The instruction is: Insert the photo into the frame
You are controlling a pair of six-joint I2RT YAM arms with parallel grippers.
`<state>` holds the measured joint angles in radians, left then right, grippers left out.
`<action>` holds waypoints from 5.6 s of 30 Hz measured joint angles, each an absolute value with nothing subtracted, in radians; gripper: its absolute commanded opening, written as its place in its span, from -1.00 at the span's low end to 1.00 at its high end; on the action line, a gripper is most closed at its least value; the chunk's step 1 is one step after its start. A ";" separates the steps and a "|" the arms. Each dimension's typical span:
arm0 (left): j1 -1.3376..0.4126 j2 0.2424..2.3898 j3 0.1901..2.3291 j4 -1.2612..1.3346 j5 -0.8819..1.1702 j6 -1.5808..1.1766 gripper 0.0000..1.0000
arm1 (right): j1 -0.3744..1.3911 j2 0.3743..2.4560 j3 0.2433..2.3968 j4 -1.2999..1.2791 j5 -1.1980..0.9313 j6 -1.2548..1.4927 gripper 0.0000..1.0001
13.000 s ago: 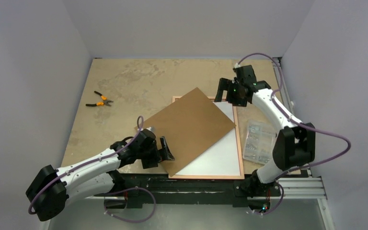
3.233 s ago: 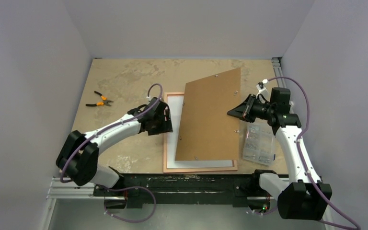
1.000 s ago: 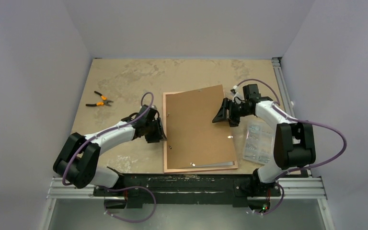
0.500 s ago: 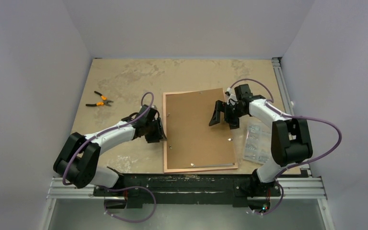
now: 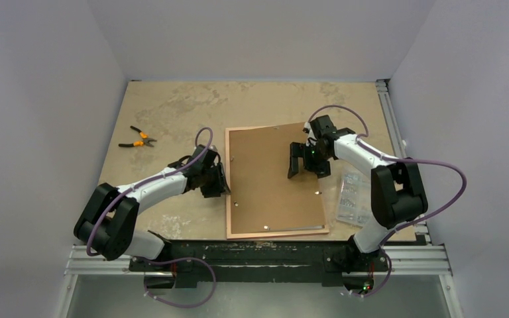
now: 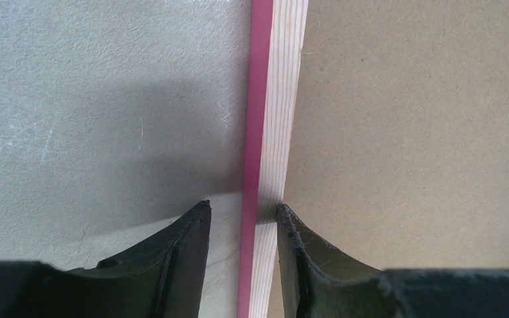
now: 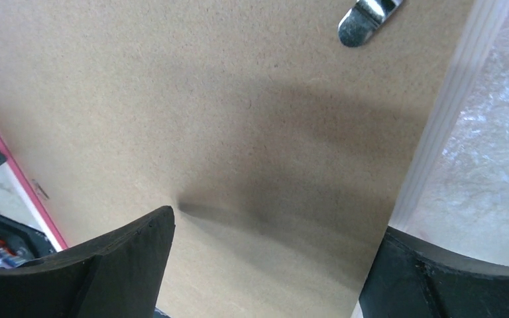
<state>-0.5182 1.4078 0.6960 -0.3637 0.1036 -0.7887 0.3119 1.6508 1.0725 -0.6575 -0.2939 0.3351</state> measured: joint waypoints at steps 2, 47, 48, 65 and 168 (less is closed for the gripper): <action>-0.518 1.408 0.696 -0.364 0.104 -0.789 -0.21 | 0.321 1.651 1.079 -0.672 -0.259 0.335 0.96; -0.518 1.411 0.696 -0.371 0.098 -0.789 -0.08 | 0.353 1.559 0.953 -0.732 -0.096 0.336 0.54; -0.518 1.412 0.696 -0.371 0.099 -0.789 -0.08 | 0.353 1.559 0.950 -0.730 -0.096 0.336 0.53; -0.517 1.423 0.700 -0.358 0.105 -0.791 -0.09 | 0.402 1.482 0.959 -0.749 -0.042 0.344 0.31; -0.376 1.512 0.768 -0.369 0.163 -0.792 -0.53 | 0.641 1.425 0.780 -0.768 -0.373 0.458 -0.02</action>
